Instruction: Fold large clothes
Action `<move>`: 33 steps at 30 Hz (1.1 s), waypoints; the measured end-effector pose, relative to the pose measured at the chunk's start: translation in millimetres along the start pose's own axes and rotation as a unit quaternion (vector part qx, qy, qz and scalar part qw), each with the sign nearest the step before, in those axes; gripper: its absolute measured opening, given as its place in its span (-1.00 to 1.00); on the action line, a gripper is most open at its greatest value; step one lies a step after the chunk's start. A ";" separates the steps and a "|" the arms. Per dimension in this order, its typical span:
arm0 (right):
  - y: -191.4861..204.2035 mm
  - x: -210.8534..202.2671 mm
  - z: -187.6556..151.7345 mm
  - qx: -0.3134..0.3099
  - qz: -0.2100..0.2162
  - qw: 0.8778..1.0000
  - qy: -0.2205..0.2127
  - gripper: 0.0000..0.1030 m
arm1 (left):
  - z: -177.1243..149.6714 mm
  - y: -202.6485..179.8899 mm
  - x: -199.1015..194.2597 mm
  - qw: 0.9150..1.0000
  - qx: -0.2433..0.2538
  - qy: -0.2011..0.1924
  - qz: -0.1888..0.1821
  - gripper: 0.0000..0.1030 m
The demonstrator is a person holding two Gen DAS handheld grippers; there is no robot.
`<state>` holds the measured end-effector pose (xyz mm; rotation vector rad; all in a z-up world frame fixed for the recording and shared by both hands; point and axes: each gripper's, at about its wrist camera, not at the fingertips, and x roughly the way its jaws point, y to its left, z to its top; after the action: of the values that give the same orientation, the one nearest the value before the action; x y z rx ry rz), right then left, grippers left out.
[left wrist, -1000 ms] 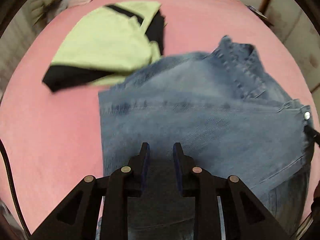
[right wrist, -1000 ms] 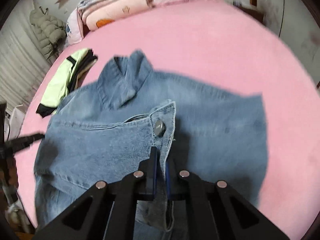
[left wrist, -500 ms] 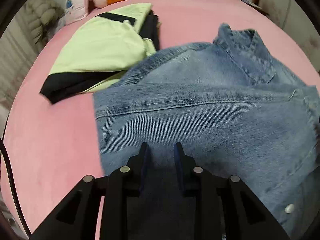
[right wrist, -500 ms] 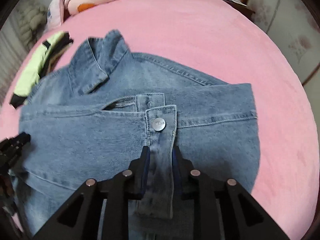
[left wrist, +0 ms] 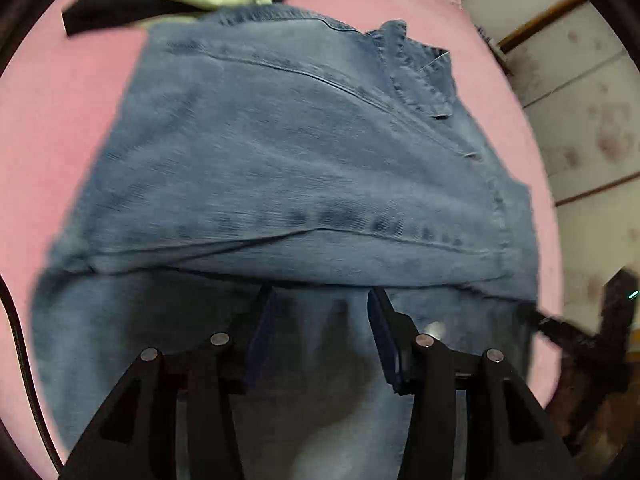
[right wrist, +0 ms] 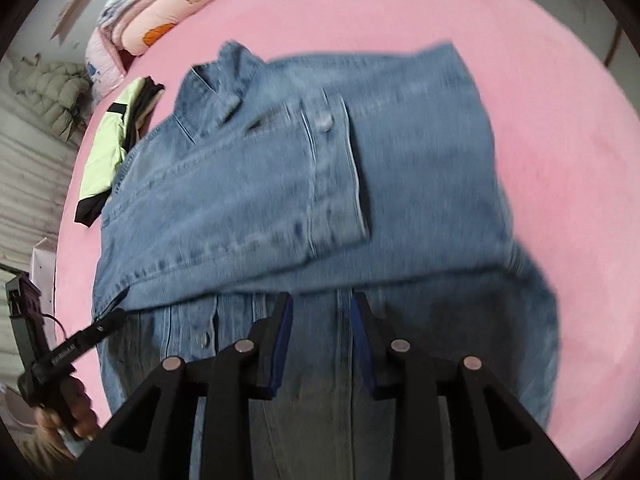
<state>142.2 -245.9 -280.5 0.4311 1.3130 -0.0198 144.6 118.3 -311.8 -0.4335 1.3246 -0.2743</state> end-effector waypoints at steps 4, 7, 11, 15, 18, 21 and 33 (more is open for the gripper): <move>-1.7 12.7 1.0 0.014 -0.002 1.000 0.002 -0.42 | 6.9 7.8 16.0 0.999 -0.038 -0.002 -0.019 -0.11; -9.5 20.0 5.6 0.035 -0.014 0.999 -0.011 -0.42 | 10.3 12.8 25.3 0.999 -0.048 -0.004 -0.021 -0.11; -17.2 22.8 15.3 0.046 -0.024 0.998 -0.040 -0.42 | 23.4 1.4 28.7 1.000 0.005 -0.027 0.010 -0.14; -7.9 27.1 22.9 0.017 -0.040 0.997 -0.062 -0.43 | 38.3 -2.3 32.5 0.999 0.018 -0.040 0.017 -0.14; -8.2 27.7 25.1 0.012 -0.039 0.996 -0.075 -0.45 | 39.0 -6.4 32.0 0.998 0.033 -0.050 0.027 -0.14; -11.7 30.7 22.5 0.013 -0.041 0.997 -0.063 -0.44 | 34.5 -0.8 29.8 0.999 0.026 -0.040 0.022 -0.13; 39.2 -16.9 5.9 -0.092 -0.079 0.990 -0.074 -0.44 | 13.5 7.7 -52.6 0.993 0.056 -0.075 0.077 -0.10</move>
<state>153.2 -215.4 -252.0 0.1634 1.1883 -0.0615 145.3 150.0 -267.0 -0.2513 1.1825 -0.1833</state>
